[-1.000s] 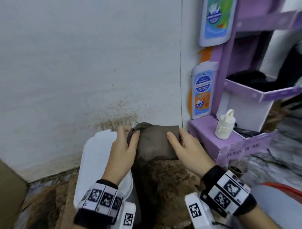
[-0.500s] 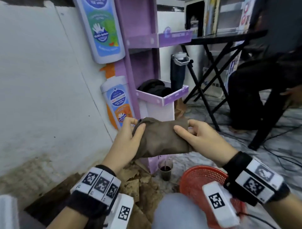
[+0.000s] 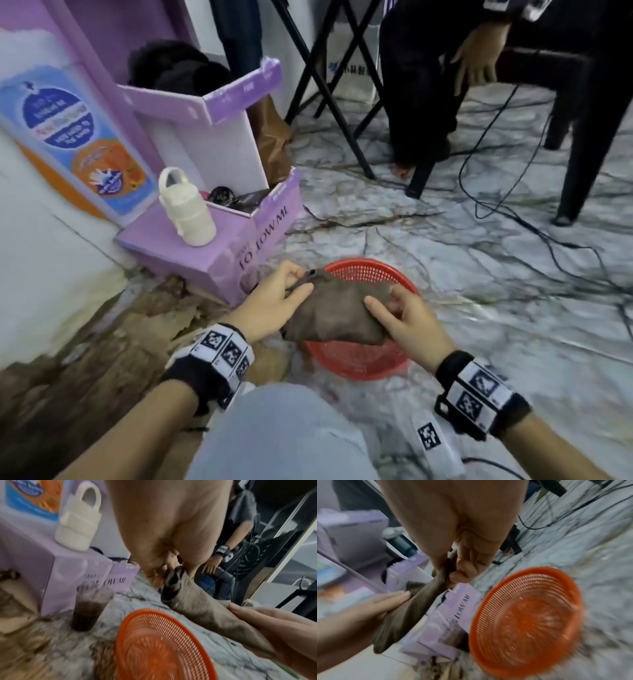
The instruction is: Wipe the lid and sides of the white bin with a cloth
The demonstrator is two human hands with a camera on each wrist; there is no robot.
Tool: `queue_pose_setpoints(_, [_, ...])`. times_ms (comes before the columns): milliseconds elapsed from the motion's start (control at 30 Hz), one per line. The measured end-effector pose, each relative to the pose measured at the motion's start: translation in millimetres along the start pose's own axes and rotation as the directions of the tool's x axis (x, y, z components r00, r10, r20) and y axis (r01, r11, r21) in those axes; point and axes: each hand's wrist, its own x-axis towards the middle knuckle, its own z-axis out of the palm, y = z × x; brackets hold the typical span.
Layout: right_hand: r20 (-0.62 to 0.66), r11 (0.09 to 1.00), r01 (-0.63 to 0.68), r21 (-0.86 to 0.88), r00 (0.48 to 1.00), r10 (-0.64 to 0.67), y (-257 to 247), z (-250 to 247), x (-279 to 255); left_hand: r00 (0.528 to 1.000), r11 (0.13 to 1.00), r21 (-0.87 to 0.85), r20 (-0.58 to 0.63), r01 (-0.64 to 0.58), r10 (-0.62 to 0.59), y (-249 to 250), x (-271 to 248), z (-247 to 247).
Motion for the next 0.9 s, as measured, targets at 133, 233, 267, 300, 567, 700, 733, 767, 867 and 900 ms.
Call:
queue_pose_setpoints(133, [-0.042, 0.987, -0.114, -0.109, 0.993, 0.11, 64, 29, -26, 0.996, 0.999, 0.025, 0.082, 0.039, -0.041, -53, 2, 49])
queue_pose_setpoints(233, [-0.049, 0.98, -0.163, -0.117, 0.986, 0.158, 86, 44, -41, 0.992, 0.998, 0.038, 0.11, 0.054, -0.058, -81, -4, 79])
queue_pose_setpoints(267, [-0.064, 0.974, -0.178, -0.139, 0.983, 0.17, 90, 48, -44, 0.99, 0.996, 0.049, 0.118, 0.07, -0.075, -87, -5, 86])
queue_pose_setpoints(300, [-0.09, 0.967, -0.191, -0.168, 0.98, 0.177, 95, 51, -47, 0.988, 0.993, 0.07, 0.116, 0.091, -0.099, -90, -6, 91])
queue_pose_setpoints(567, [-0.175, 0.934, -0.24, -0.266, 0.964, 0.198, 118, 69, -62, 0.997, 0.983, 0.181, -0.079, 0.029, -0.015, -101, -7, 115])
queue_pose_setpoints(700, [-0.2, 0.949, -0.257, -0.184, 0.955, 0.219, 119, 69, -64, 0.976, 0.987, 0.116, -0.198, 0.115, -0.091, -107, -6, 120])
queue_pose_setpoints(733, [-0.203, 0.953, -0.254, -0.165, 0.954, 0.219, 116, 68, -65, 0.97, 0.99, 0.08, -0.22, 0.119, -0.099, -108, -7, 121])
queue_pose_setpoints(767, [-0.205, 0.956, -0.257, -0.144, 0.952, 0.225, 116, 67, -66, 0.966, 0.991, 0.061, -0.237, 0.123, -0.105, -108, -6, 122])
queue_pose_setpoints(867, [-0.212, 0.961, -0.255, -0.105, 0.95, 0.229, 114, 63, -67, 0.958, 0.993, 0.029, -0.27, 0.111, -0.099, -113, -8, 121])
queue_pose_setpoints(900, [-0.222, 0.961, -0.259, -0.099, 0.947, 0.232, 113, 62, -68, 0.955, 0.994, 0.018, -0.279, 0.111, -0.101, -113, -10, 120])
